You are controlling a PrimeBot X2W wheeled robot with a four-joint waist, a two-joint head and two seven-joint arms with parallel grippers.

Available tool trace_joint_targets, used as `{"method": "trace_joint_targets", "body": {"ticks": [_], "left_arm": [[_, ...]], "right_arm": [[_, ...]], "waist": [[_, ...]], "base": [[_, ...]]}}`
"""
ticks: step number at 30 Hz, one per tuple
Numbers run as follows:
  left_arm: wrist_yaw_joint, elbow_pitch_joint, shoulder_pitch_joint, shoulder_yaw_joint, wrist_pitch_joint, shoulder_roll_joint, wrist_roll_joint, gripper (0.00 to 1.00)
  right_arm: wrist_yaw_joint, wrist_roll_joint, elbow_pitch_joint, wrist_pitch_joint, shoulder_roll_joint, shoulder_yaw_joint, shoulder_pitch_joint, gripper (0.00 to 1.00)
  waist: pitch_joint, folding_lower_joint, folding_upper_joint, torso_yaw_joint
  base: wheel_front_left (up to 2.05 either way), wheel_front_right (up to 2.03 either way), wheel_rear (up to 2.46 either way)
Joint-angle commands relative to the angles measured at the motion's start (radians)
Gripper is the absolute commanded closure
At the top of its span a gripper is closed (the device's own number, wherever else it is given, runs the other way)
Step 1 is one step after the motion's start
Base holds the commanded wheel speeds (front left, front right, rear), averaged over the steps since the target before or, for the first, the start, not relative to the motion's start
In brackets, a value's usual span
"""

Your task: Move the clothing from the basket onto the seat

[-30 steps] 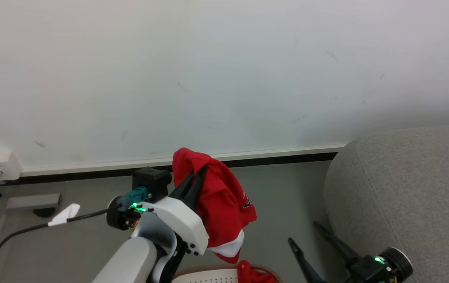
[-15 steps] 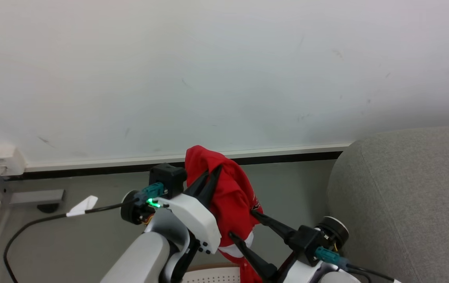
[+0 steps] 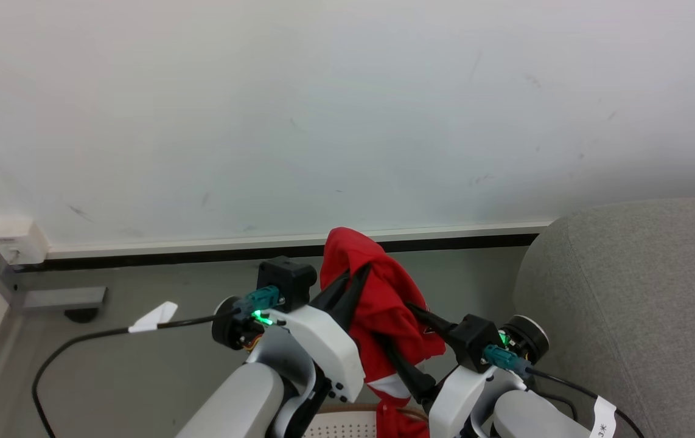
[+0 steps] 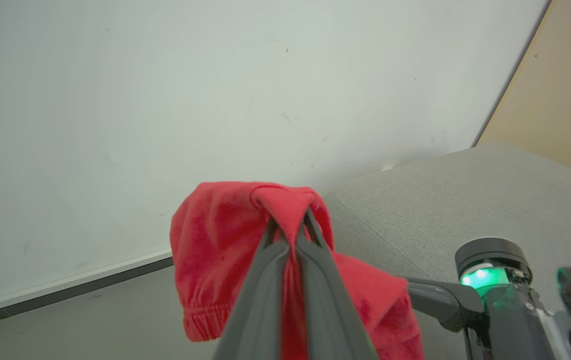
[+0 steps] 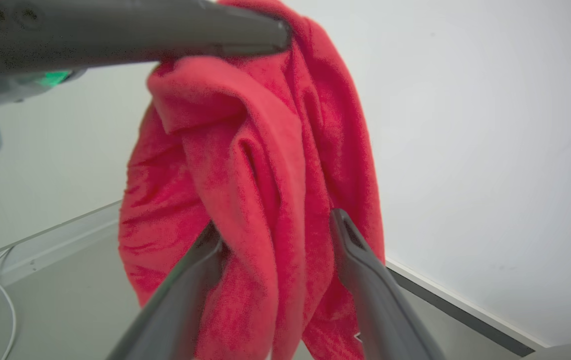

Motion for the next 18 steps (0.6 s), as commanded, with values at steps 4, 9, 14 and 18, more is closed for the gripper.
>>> {"method": "trace_joint_targets", "body": {"ticks": [4,9,14,18], "left_arm": [[-0.002,0.004,-0.005,-0.004,0.002,0.000,-0.014,1.00],[0.006,0.007,-0.003,0.002,0.000,0.013,-0.015,1.00],[0.016,0.012,0.003,0.001,-0.009,0.021,-0.008,0.00],[0.016,0.016,0.009,-0.004,-0.012,0.025,-0.006,0.00]], "right_arm": [[-0.002,0.074,0.000,-0.003,0.005,0.032,0.007,1.00],[-0.002,0.116,-0.023,-0.003,0.003,0.032,-0.003,1.00],[-0.002,0.105,-0.043,-0.003,0.003,-0.014,-0.004,1.00],[-0.002,0.083,-0.054,-0.003,0.004,-0.053,0.005,1.00]], "waist": [[-0.003,-0.0001,0.0000,0.004],[-0.003,-0.0001,0.0000,-0.002],[-0.002,-0.0001,0.0000,-0.009],[-0.001,-0.0001,0.0000,-0.013]], "base": [[0.00,0.00,0.00],[0.00,0.00,0.00],[0.00,0.00,0.00],[0.00,0.00,0.00]]}}
